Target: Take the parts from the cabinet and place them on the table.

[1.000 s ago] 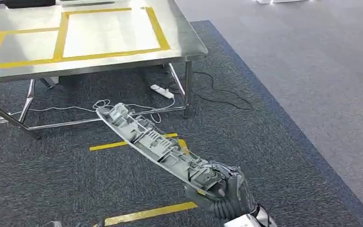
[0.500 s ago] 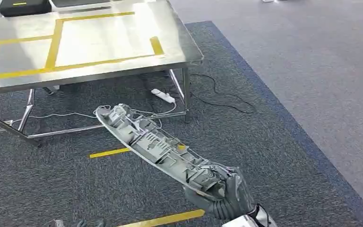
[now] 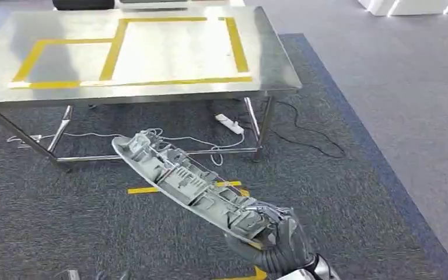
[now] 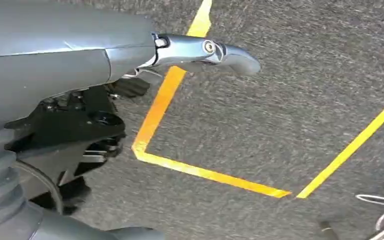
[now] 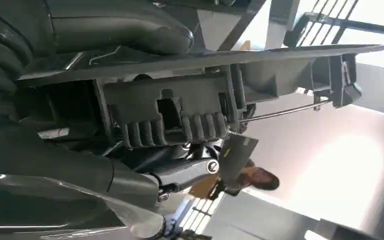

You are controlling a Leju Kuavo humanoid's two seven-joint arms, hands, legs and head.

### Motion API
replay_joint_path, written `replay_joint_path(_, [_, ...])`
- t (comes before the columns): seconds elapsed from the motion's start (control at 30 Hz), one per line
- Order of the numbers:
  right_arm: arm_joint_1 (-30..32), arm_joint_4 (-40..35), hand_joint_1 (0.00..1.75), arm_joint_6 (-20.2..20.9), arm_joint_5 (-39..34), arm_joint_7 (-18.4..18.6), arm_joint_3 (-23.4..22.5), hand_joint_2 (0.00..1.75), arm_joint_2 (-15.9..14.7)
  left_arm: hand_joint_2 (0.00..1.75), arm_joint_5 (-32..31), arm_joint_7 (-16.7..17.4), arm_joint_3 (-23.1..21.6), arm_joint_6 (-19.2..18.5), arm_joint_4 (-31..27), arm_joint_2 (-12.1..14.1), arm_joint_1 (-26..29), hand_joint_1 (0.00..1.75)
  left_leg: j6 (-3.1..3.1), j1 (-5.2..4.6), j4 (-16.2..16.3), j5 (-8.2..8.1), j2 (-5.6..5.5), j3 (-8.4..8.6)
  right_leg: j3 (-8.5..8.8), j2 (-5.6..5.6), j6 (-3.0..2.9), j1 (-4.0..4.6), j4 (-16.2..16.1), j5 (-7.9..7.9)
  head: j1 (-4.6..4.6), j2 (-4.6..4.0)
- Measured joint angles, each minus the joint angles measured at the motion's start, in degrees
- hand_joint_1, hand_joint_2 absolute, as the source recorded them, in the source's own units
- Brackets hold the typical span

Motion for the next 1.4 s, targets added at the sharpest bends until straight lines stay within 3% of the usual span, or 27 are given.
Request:
replay_joint_path(0.07, [0.0, 0.0, 1.75, 0.0, 0.0, 0.1, 0.0, 1.75, -0.1, 1.75, 0.0, 0.0, 0.0, 0.0, 0.0, 0.1, 0.2, 0.00, -0.04, -0.02, 0.0, -0.81, -1.33, 1.10, -2.46, 0.05, -0.03, 0.00, 0.6, 0.09, 0.02, 0.00])
replay_joint_path(0.13, [0.1, 0.0, 1.75, 0.0, 0.0, 0.1, 0.0, 1.75, -0.2, 1.75, 0.0, 0.0, 0.1, 0.0, 0.0, 0.0, 0.3, 0.00, -0.25, -0.01, 0.0, -1.83, -2.79, 2.67, -0.86, 0.41, -0.26, -0.01, -7.0, 5.88, 0.06, 0.00])
replay_joint_path(0.17, [0.0, 0.0, 1.75, 0.0, 0.0, 0.1, 0.0, 1.75, -0.2, 1.75, 0.0, 0.0, 0.1, 0.0, 0.0, 0.0, 0.2, 0.00, -0.44, 0.02, 0.0, -2.34, -3.27, 3.44, 0.40, 1.33, -0.38, -0.11, -11.7, 9.78, 0.11, 0.00])
replay_joint_path(0.2, [0.0, 0.0, 1.75, 0.0, 0.0, 0.1, 0.0, 1.75, -0.2, 1.75, 0.0, 0.0, 0.1, 0.0, 0.0, 0.0, 0.4, 0.00, -0.66, 0.10, -0.1, -2.84, -3.58, 3.29, 0.97, 3.45, -0.46, -0.24, -13.7, 11.70, 0.06, 0.00])
replay_joint_path(0.23, [-0.1, 0.1, 1.75, 0.0, 0.0, 0.0, 0.1, 1.75, -0.3, 1.75, 0.0, 0.0, 0.2, 0.0, 0.0, 0.0, 0.1, 0.00, -0.92, 0.07, 0.2, -2.90, -4.24, 3.42, 0.23, 3.91, -0.85, -0.20, -14.5, 9.25, -0.21, 0.00])
replay_joint_path(0.27, [0.0, 0.0, 1.75, 0.0, 0.0, 0.0, 0.1, 1.75, -0.4, 1.75, 0.0, 0.1, 0.2, 0.0, 0.0, 0.1, 0.1, 0.00, -1.45, 0.37, 0.0, -3.20, -4.54, 3.05, 0.97, 3.57, -1.43, 0.05, -14.3, 10.73, -0.14, 0.00])
replay_joint_path(0.33, [0.1, 0.0, 1.75, -0.1, 0.0, 0.1, 0.1, 1.75, -0.4, 1.75, 0.0, 0.1, 0.3, 0.0, 0.0, 0.0, 0.4, 0.00, -2.16, 0.35, 0.0, -2.91, -4.71, 3.75, 1.63, 2.67, -2.39, 0.32, -14.8, 10.54, -0.11, 0.00])
replay_joint_path(0.37, [0.1, 0.0, 1.75, -0.2, 0.0, 0.2, 0.1, 1.75, -0.4, 1.75, 0.0, 0.1, 0.3, 0.0, 0.0, 0.2, 0.4, 0.00, -2.33, 0.31, 0.6, -3.23, -4.18, 3.57, 2.70, 2.36, -2.71, -0.12, -15.4, 10.63, -0.15, 0.02])
replay_joint_path(0.4, [0.1, 0.0, 1.75, -0.3, 0.0, 0.2, 0.1, 1.75, -0.4, 1.75, -0.1, 0.1, 0.3, 0.0, 0.0, 0.0, 0.2, 0.00, -2.63, 0.07, 2.7, -3.28, -1.70, 2.84, 3.67, 1.81, -3.12, -0.11, -15.8, 10.27, -0.35, 0.00])
replay_joint_path(0.47, [-0.1, 0.0, 1.75, -0.4, 0.0, 0.0, 0.2, 1.75, -0.4, 1.75, -0.1, 0.1, 0.3, 0.0, 0.0, 0.1, -0.3, 0.00, -3.25, 0.31, 9.7, -6.22, 0.13, -1.36, 4.56, 0.94, -3.49, -0.10, -15.9, 9.55, -0.66, 0.00])
replay_joint_path(0.53, [0.0, 0.0, 1.75, -0.6, -0.5, 0.0, 0.1, 1.75, -0.4, 1.75, -0.2, 0.1, 0.3, 0.0, 0.0, 0.1, -0.2, 0.00, -3.61, 0.54, 16.1, -8.58, 0.40, -5.85, 5.54, 0.39, -3.46, -0.06, -15.9, 8.61, -0.72, 0.00])
replay_joint_path(0.6, [0.2, 0.0, 1.75, -1.0, -1.3, 0.2, 0.0, 1.75, -0.4, 1.75, -0.2, 0.1, 0.3, 0.0, 0.0, 0.1, 0.1, 0.00, -3.55, 0.53, 14.1, -5.41, 0.40, -6.27, 6.84, 0.22, -3.37, -0.04, -15.9, 7.61, -0.77, 0.00])
replay_joint_path(0.7, [0.3, -0.4, 1.75, -1.4, -1.9, 0.3, 0.0, 1.75, -0.4, 1.75, -0.2, 0.1, 0.3, 0.0, 0.0, 0.1, 0.1, 0.00, -2.52, 0.14, 2.5, 3.48, 0.54, -2.86, 8.62, -0.04, -3.03, 0.07, -16.0, 6.12, -0.72, 0.00])
replay_joint_path(0.73, [0.2, -0.5, 1.75, -1.7, -2.0, 0.4, -0.1, 1.75, -0.4, 1.75, -0.2, 0.1, 0.4, 0.0, 0.0, 0.3, 0.1, 0.00, -2.10, -0.60, 3.8, 0.00, 0.91, -3.32, 9.15, -0.05, -2.61, -0.04, -16.2, 5.83, -0.35, -0.02])
replay_joint_path(0.77, [0.2, -0.5, 1.75, -2.0, -2.2, 0.6, -0.2, 1.75, -0.4, 1.75, -0.3, 0.1, 0.4, 0.0, 0.0, 0.3, 0.1, 0.00, -1.63, -0.97, 2.3, -1.51, 0.90, -3.29, 8.82, -0.09, -2.19, -0.14, -16.4, 5.61, -0.61, 0.00])
replay_joint_path(0.8, [0.2, -0.7, 1.75, -2.0, -2.3, 0.9, -0.4, 1.75, -0.3, 1.75, -0.2, 0.1, 0.4, 0.0, 0.0, 0.2, 0.2, 0.00, -1.02, -0.96, 0.3, 0.80, 0.66, -2.48, 8.97, -0.15, -1.73, 0.00, -16.1, 5.36, -0.99, 0.00])
replay_joint_path(0.83, [0.5, -0.9, 1.75, -2.1, -2.3, 1.2, -0.5, 1.75, -0.3, 1.75, -0.2, 0.1, 0.4, 0.0, 0.0, 0.2, 0.7, 0.00, -0.74, -0.79, 0.1, 0.87, 0.59, -1.89, 9.82, -0.08, -1.08, 0.11, -15.2, 6.04, -0.71, 0.02])
replay_joint_path(0.9, [0.5, -1.1, 1.75, -2.1, -2.9, 1.8, -1.2, 1.75, -0.3, 1.75, -0.2, 0.1, 0.5, 0.0, 0.0, 0.3, 0.7, 0.00, -0.37, -0.17, -0.7, 0.52, 0.52, 0.37, 9.93, 0.06, -0.70, 0.18, -14.3, 4.62, -0.48, 0.00])
replay_joint_path(0.93, [0.3, -1.3, 1.75, -2.0, -3.0, 1.9, -1.4, 1.75, -0.3, 1.75, -0.2, 0.1, 0.5, -0.1, 0.0, 0.3, 0.4, 0.00, 0.00, -0.09, -0.7, 0.27, 0.39, 0.66, 8.76, 0.10, -0.75, 0.16, -11.9, 3.28, -0.27, 0.02])
replay_joint_path(1.03, [0.4, -1.9, 1.75, -2.0, -4.2, 2.2, -2.1, 1.75, -0.3, 1.75, -0.2, 0.1, 0.5, -0.2, 0.0, 0.1, 0.2, 0.00, 0.14, -0.07, -0.7, -0.62, 0.39, 1.17, 1.14, 0.14, -0.06, -0.03, -1.4, -1.17, -0.18, 0.02])
replay_joint_path(1.07, [0.6, -1.9, 1.75, -2.0, -4.5, 2.4, -2.7, 1.75, -0.3, 1.75, -0.2, 0.1, 0.5, -0.2, 0.0, 0.0, 0.5, 0.00, 0.12, -0.07, -0.7, -1.13, 0.52, 1.69, -0.96, 0.13, 0.09, -0.03, 0.1, -1.05, -0.15, 0.02])
replay_joint_path(1.1, [0.7, -2.0, 1.75, -2.0, -4.9, 2.6, -3.1, 1.75, -0.3, 1.75, -0.2, 0.1, 0.5, -0.2, 0.0, 0.0, 0.7, 0.00, 0.08, -0.07, -0.7, -1.67, 0.70, 2.38, -1.51, 0.11, 0.04, -0.03, -1.2, 0.72, -0.18, 0.02])
replay_joint_path(1.17, [0.9, -2.4, 1.75, -1.7, -5.7, 3.1, -4.2, 1.75, -0.1, 1.75, -0.2, 0.1, 0.6, -0.2, 0.0, 0.0, 0.7, 0.00, -0.16, -0.06, -0.7, -2.91, 1.11, 4.18, 0.21, -0.26, -0.37, -0.02, -9.0, 7.23, -0.15, 0.02])
replay_joint_path(1.2, [0.9, -2.7, 1.75, -1.6, -6.1, 3.2, -4.8, 1.75, 0.2, 1.75, -0.3, 0.1, 0.6, -0.2, 0.0, -0.2, 0.8, 0.00, -0.43, -0.10, -0.7, -3.66, 1.41, 4.91, 1.23, -1.36, -0.96, 0.05, -13.7, 11.15, -0.13, 0.02])
replay_joint_path(1.27, [0.6, -3.1, 1.75, -0.4, -7.3, 3.0, -6.0, 1.75, 1.0, 1.75, -0.4, 0.1, 0.7, -0.2, 0.0, -0.2, 0.7, 0.00, -1.16, -0.41, -0.7, -4.39, 1.81, 5.26, 1.28, -2.16, -1.61, 0.74, -14.3, 8.98, -0.22, 0.02])
replay_joint_path(1.3, [0.9, -3.6, 1.75, 0.2, -7.8, 2.9, -6.7, 1.75, 1.5, 1.75, -0.5, 0.1, 0.7, -0.1, 0.0, -0.2, 0.8, 0.00, -1.48, -0.42, -0.9, -4.84, 2.21, 5.33, 1.83, -1.80, -1.99, 0.76, -14.4, 10.32, -0.37, 0.02])
replay_joint_path(1.4, [1.0, -4.1, 1.75, 1.6, -8.5, 2.5, -8.4, 1.75, 2.6, 1.75, -0.8, 0.1, 0.7, -0.1, -0.1, -0.2, 0.7, 0.00, -2.27, -0.37, 0.7, -5.10, 1.97, 5.98, 3.13, -1.10, -2.69, 0.17, -15.1, 10.05, -0.29, 0.02])
